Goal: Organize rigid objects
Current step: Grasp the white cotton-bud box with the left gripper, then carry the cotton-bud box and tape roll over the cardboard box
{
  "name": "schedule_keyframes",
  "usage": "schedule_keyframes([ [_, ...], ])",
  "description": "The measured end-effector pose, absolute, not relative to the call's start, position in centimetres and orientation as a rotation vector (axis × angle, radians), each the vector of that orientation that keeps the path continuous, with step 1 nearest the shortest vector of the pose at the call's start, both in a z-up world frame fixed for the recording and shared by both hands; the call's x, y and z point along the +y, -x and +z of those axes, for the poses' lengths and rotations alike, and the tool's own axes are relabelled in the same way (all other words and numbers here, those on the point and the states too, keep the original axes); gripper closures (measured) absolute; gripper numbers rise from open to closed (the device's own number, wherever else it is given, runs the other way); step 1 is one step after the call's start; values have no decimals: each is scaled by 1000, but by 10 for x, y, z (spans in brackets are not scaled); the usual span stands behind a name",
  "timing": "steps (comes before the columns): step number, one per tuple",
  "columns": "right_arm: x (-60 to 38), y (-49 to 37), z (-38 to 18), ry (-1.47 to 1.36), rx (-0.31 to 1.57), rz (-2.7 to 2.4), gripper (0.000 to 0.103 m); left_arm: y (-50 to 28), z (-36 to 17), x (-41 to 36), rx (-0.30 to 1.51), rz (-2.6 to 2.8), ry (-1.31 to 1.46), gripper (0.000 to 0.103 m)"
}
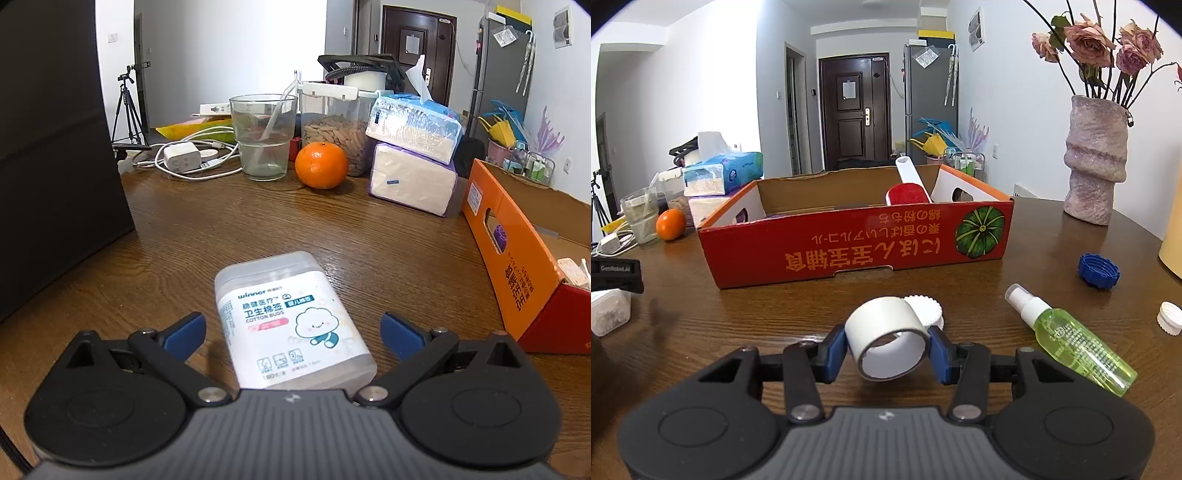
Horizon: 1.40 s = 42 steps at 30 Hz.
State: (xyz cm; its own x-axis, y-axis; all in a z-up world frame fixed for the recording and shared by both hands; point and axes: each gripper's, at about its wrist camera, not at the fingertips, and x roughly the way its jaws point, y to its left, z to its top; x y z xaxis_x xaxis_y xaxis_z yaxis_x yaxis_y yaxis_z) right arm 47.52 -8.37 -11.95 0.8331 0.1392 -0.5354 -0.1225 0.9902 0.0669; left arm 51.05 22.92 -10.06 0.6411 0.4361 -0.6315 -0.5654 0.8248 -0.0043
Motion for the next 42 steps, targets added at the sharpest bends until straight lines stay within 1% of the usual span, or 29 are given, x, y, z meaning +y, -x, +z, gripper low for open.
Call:
schedule_keyframes([
  [1, -83, -476, -119, -30, 569, 138, 57, -512, -101, 230, 667, 573, 209, 8],
  [2, -83, -476, -119, -30, 569, 138, 57, -513, -103, 231, 678, 569, 207, 19],
  [5, -83, -476, -119, -32, 567, 134, 57, -515, -104, 230, 697, 550, 193, 35],
  [6, -84, -476, -119, -36, 565, 133, 57, -515, -104, 230, 697, 534, 190, 37],
  [10, -86, -475, -118, -47, 555, 128, 57, -513, -102, 221, 698, 466, 161, 37],
  [26, -89, -467, -115, -60, 505, 120, 57, -494, -81, 192, 600, 383, 83, 37],
  [42, -87, -461, -96, -116, 337, 176, 57, -471, -43, 138, 453, 292, 74, 37],
])
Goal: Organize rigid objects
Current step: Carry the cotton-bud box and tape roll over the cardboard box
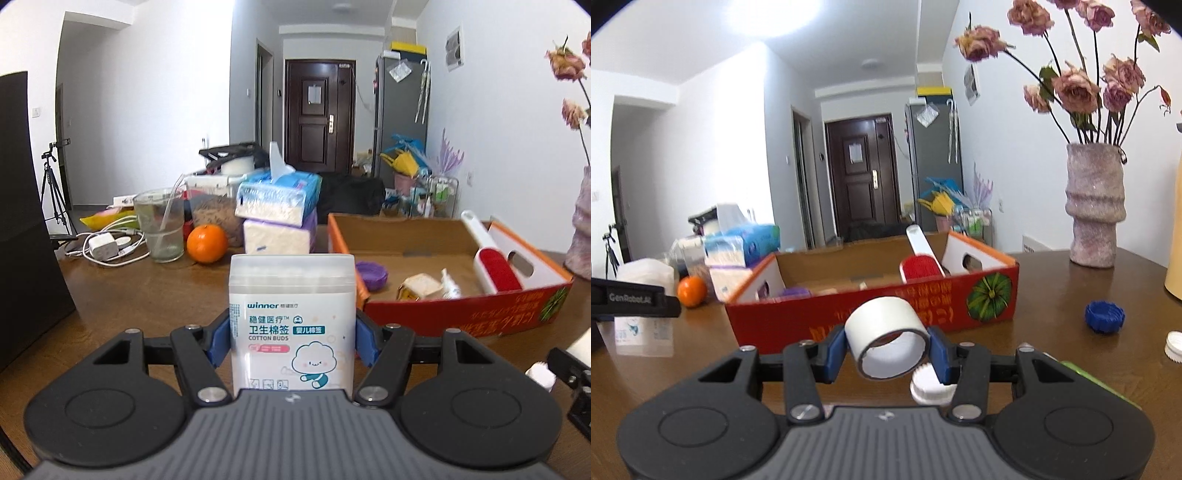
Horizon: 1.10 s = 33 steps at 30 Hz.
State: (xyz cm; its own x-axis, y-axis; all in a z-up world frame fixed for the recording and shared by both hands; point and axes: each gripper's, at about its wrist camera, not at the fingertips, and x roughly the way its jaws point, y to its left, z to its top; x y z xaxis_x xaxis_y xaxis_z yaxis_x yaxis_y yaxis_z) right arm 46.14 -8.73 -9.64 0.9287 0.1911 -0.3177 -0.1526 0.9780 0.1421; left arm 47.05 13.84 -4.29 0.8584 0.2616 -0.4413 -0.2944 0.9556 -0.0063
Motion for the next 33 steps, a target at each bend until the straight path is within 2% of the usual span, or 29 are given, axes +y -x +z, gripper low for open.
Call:
schedule_keyframes([
  [14, -83, -499, -76, -163, 238, 180, 57, -497, -23, 112, 390, 281, 94, 37],
  [33, -83, -570, -68, -182, 204, 176, 57, -563, -13, 102, 346, 275, 127, 37],
])
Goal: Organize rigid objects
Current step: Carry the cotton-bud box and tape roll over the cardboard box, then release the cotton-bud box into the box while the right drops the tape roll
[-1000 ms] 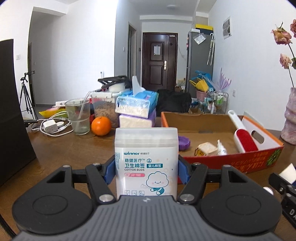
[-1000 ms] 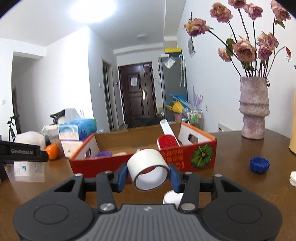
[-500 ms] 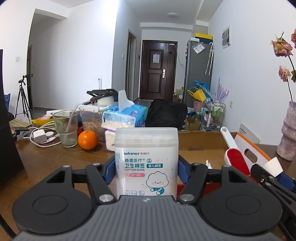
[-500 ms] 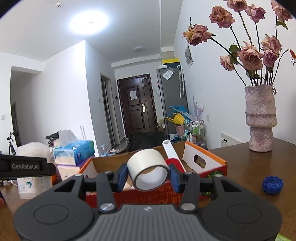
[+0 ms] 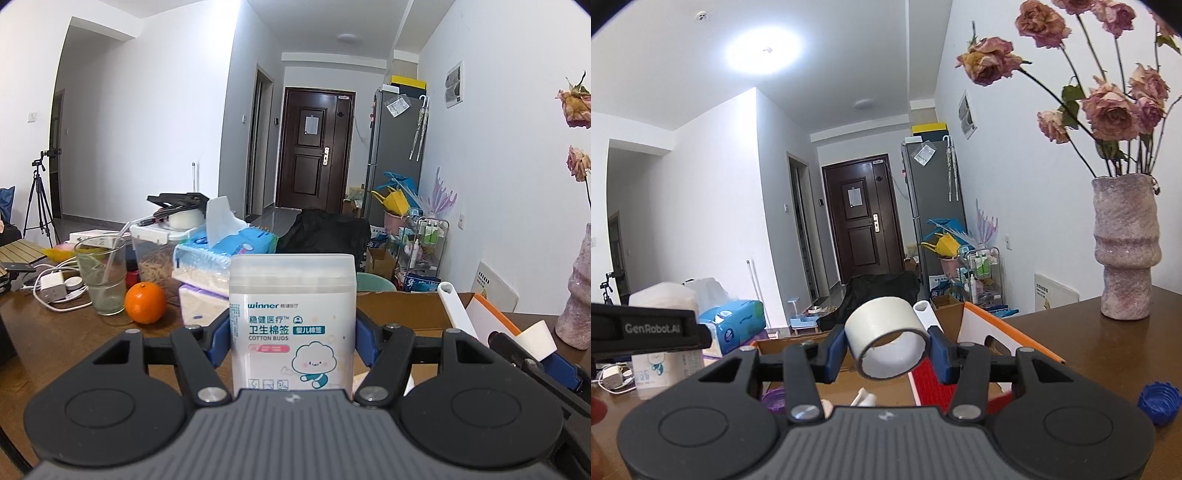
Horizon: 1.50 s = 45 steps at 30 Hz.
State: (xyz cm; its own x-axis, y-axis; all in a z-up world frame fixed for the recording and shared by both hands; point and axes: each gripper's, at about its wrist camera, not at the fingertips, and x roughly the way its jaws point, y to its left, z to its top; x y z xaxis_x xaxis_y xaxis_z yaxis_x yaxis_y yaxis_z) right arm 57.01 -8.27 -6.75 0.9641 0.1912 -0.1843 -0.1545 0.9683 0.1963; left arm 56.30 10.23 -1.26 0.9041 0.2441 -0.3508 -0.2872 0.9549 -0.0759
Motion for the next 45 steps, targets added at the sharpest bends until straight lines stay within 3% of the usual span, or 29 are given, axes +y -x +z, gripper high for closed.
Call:
schedule_keyframes([
  [30, -61, -628, -72, -66, 262, 211, 57, -645, -27, 104, 376, 242, 69, 37],
  [34, -63, -632, -73, -57, 292, 206, 56, -648, -31, 106, 389, 217, 67, 36],
  [36, -62, -633, -73, -50, 311, 203, 56, -648, -31, 106, 384, 222, 58, 30],
  [38, -62, -632, -74, -45, 320, 195, 48, -646, -30, 105, 370, 222, 48, 14],
  [40, -63, -632, -74, -39, 320, 168, 16, -644, -29, 105, 351, 235, 42, 5],
  [41, -62, -631, -73, -36, 311, 151, 11, -643, -28, 106, 344, 241, 43, 0],
  [43, -62, -630, -73, -32, 304, 137, 2, -643, -27, 109, 343, 249, 51, 0],
  [45, -62, -630, -74, -38, 306, 132, 0, -644, -28, 111, 350, 251, 54, 0],
])
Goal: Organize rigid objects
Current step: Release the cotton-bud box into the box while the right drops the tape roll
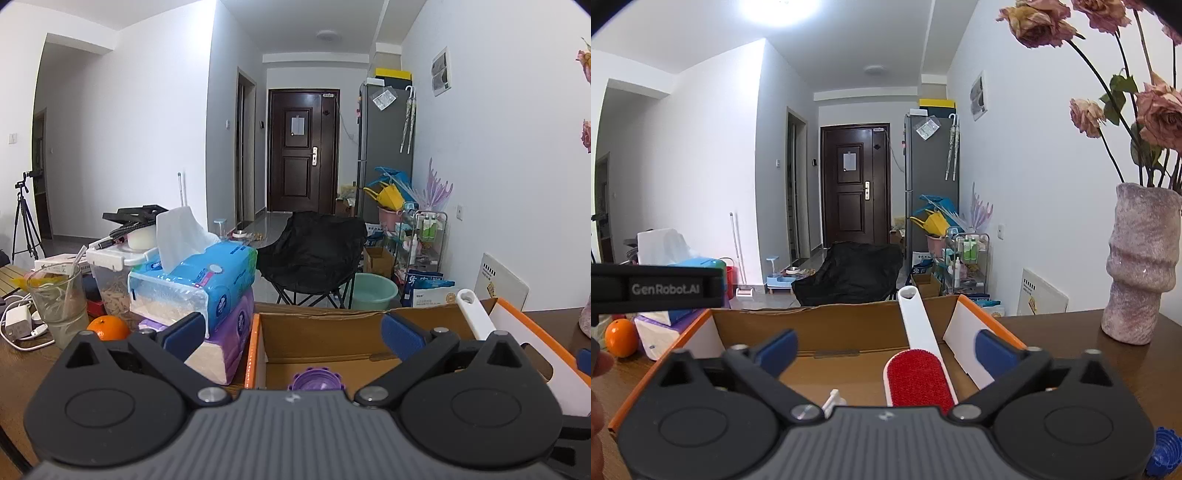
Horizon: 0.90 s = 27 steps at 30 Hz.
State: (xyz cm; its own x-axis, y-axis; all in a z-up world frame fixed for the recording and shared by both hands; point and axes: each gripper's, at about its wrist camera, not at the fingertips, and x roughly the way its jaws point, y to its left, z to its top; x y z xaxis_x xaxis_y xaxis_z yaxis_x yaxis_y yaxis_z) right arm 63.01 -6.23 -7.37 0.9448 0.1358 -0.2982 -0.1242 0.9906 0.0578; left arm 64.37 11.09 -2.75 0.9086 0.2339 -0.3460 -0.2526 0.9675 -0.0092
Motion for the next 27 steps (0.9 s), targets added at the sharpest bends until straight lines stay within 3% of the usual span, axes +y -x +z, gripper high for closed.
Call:
schedule_keyframes([
  [27, -72, -586, -59, 16, 331, 111, 0, -597, -12, 116, 358, 278, 104, 0],
])
